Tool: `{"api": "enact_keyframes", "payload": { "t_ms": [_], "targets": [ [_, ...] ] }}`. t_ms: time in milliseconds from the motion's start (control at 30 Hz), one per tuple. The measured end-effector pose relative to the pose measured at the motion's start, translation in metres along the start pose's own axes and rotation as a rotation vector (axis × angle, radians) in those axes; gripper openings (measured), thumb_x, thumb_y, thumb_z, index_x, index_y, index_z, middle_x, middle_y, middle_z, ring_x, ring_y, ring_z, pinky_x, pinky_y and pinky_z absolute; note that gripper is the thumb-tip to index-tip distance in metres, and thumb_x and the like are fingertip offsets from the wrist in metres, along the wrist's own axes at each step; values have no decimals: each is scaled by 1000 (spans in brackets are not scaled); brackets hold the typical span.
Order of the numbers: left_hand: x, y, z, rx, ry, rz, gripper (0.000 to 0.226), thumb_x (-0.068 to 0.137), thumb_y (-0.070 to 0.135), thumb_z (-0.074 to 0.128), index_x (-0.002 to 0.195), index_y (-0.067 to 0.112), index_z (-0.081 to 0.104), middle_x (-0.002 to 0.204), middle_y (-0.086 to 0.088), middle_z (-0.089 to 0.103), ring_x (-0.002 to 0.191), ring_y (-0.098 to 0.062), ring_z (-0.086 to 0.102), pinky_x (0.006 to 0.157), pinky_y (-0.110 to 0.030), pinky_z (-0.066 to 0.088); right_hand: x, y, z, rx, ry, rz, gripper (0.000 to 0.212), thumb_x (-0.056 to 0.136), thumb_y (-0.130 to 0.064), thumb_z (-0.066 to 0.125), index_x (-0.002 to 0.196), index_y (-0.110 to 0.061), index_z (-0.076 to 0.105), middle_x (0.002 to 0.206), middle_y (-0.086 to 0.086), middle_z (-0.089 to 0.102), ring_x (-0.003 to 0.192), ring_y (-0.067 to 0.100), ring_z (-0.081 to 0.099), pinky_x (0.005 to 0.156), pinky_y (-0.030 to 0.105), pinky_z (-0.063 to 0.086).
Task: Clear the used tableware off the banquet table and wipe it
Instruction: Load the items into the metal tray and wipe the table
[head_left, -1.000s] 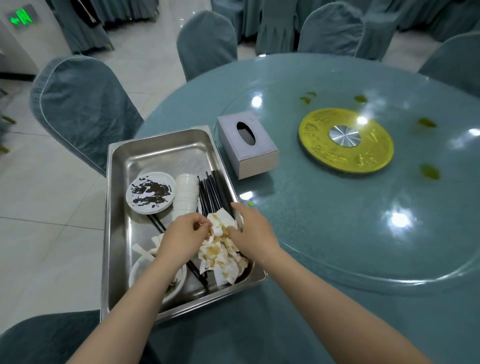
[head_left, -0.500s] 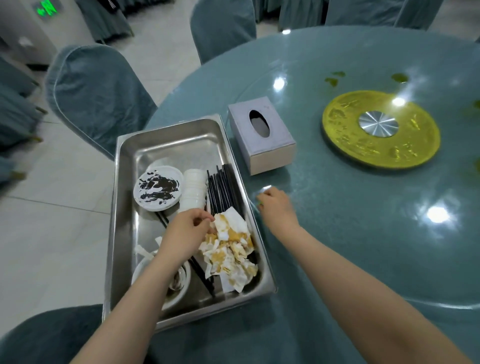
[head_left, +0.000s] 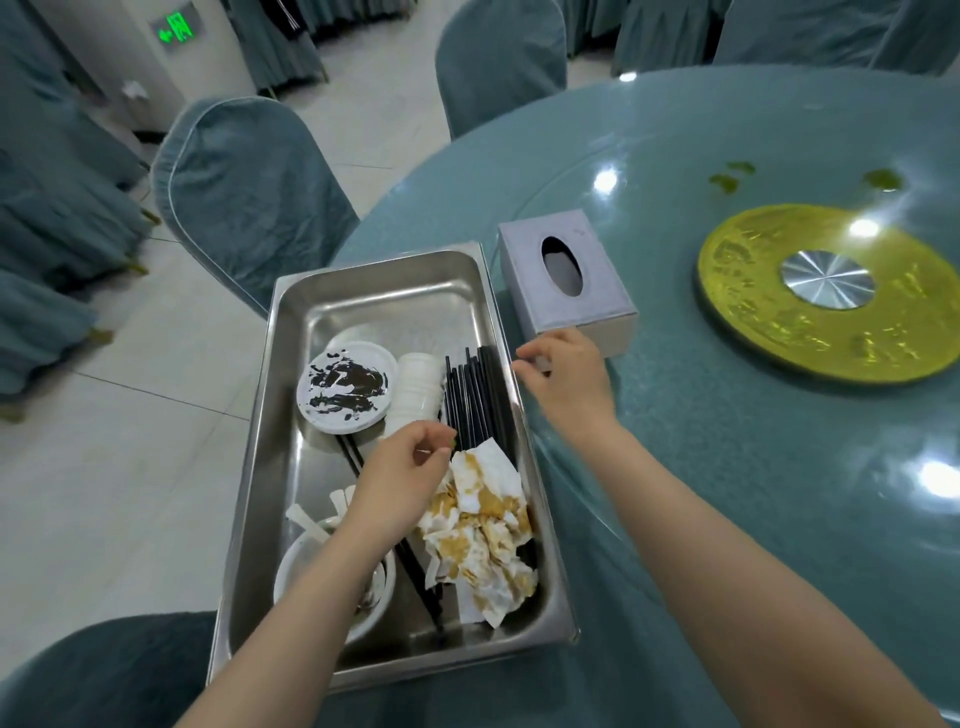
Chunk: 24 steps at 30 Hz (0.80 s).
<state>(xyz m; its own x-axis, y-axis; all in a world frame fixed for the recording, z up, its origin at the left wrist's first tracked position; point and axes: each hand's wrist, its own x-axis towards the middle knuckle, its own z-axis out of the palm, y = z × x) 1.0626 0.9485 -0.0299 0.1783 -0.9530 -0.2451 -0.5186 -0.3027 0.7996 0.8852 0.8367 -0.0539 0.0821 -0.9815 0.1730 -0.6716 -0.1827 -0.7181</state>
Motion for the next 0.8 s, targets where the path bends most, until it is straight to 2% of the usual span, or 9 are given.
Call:
{"api": "enact_keyframes", "payload": {
  "t_ms": [33,100,200,233,300,367,533,667,800],
  "targets": [
    [1,1,1,2,-2,4,22,93,15,56,97,35,62,93,15,67,76,-1,62,65,-17,50,9,5,-6,-45,6,-8,17,88,-22,65,99,-12,74,101,3,63,96,20,56,84,25,39],
    [2,4,3,-6,1,13,21,93,14,55,99,33,63,94,15,67,77,-1,62,61,-10,48,22,13,-13,-108,-1,-35,18,91,-16,58,98,-8,74,101,11,64,99,29,54,87,30,39],
    [4,7,7,-28,11,21,21,93,13,55,102,29,64,95,16,66,81,0,60,58,-4,43,33,18,-13,-214,97,-126,19,90,-18,58,103,-11,69,108,10,57,104,33,47,89,32,38],
    [4,8,8,-31,11,22,21,93,13,55,102,29,64,96,16,66,83,-1,60,58,-4,43,36,20,-13,-272,97,-128,27,88,-24,60,113,-14,64,117,9,55,112,33,44,94,34,36],
    [3,9,9,-40,5,19,21,93,13,55,102,30,64,96,14,66,83,-4,62,57,-6,46,43,28,-17,-434,-35,-63,58,84,-40,63,135,-21,44,139,2,42,132,29,30,108,45,24],
    [2,10,10,-35,2,18,22,93,13,55,102,31,63,97,13,67,82,-6,63,59,-9,48,50,34,-23,-584,-150,-25,69,84,-49,60,142,-27,31,147,-5,33,141,23,18,112,58,7],
    [-3,18,15,-26,-14,46,23,93,14,54,99,34,63,96,14,67,80,-6,63,56,-8,47,58,29,-32,-675,-130,-87,40,86,-46,60,117,-24,50,123,-4,54,127,24,35,108,66,-5],
    [-6,32,23,-47,-51,103,24,93,13,54,98,35,62,96,16,67,86,7,61,66,-2,43,55,26,-49,-622,-265,-79,48,78,-51,67,115,-27,49,120,-3,53,128,25,30,106,64,-15],
    [-9,42,31,-71,-90,148,30,92,10,55,92,39,62,93,16,68,86,7,61,73,-9,44,23,31,-59,-566,-265,-70,55,75,-54,69,115,-24,49,120,0,51,128,26,31,109,61,-12]
  ]
}}
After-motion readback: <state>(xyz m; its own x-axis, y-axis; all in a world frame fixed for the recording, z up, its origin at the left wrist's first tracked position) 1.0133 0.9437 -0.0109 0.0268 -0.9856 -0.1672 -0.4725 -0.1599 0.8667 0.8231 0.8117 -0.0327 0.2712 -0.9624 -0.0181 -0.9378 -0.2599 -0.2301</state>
